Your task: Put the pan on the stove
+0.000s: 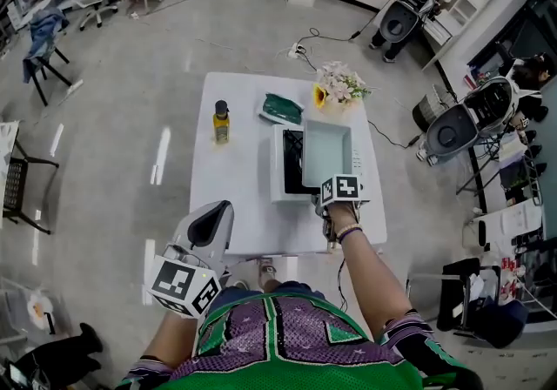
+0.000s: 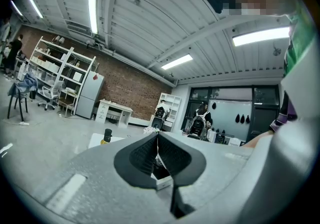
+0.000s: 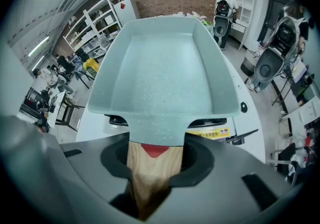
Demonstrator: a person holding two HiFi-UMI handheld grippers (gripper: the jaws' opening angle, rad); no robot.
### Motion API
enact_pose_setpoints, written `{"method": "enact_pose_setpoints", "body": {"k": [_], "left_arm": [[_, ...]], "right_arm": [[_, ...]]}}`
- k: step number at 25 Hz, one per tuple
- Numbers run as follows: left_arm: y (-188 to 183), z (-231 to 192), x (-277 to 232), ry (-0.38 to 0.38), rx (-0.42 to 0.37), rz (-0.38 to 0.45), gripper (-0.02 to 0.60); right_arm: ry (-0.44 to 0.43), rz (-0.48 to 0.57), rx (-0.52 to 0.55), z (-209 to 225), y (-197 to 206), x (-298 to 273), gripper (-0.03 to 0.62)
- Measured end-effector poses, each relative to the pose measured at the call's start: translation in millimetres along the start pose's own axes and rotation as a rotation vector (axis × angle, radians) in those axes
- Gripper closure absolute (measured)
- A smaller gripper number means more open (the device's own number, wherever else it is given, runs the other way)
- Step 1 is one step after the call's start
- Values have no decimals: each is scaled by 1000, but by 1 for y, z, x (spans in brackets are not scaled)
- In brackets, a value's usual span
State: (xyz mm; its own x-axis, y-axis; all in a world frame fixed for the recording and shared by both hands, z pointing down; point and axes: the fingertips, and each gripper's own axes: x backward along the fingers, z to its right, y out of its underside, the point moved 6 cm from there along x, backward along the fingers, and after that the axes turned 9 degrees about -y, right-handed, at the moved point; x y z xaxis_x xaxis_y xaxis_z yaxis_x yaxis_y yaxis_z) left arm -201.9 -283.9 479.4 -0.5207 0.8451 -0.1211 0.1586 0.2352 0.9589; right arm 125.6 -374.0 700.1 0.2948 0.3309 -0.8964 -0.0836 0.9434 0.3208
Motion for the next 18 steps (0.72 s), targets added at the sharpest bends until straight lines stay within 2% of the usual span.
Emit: {"method": "enact_pose_setpoints", "body": {"k": [18], "left_arm": [[1, -3, 12, 2, 6, 8, 563]], "right_arm": [[2, -79, -58, -1, -6, -8, 430]]}}
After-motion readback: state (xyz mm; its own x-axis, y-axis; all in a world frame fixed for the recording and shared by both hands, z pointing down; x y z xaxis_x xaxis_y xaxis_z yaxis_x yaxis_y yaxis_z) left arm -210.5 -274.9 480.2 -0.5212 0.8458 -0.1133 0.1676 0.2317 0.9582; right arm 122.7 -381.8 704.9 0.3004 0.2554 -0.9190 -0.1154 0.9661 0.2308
